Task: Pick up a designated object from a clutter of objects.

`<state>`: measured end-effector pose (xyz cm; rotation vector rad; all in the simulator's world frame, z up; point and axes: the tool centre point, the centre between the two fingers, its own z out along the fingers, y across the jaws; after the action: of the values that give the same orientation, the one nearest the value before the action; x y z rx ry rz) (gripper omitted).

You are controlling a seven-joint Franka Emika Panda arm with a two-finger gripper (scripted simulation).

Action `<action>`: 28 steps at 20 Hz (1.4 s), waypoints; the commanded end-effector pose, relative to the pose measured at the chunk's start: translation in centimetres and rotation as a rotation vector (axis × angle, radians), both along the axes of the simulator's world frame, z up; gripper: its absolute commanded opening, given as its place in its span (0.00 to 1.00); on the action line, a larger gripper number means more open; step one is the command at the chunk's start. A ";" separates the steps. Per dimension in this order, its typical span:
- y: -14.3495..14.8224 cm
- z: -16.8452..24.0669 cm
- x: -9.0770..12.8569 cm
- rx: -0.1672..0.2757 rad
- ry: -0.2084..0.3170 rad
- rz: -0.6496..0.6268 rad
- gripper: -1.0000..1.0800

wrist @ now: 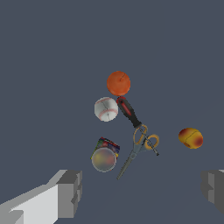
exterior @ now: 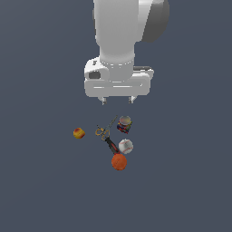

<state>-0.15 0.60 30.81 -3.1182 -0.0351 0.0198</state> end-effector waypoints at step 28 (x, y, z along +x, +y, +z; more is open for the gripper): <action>0.9 -2.8 2.4 -0.014 -0.031 0.190 0.96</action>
<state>1.97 1.37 28.75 -3.1177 -0.2837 -0.0274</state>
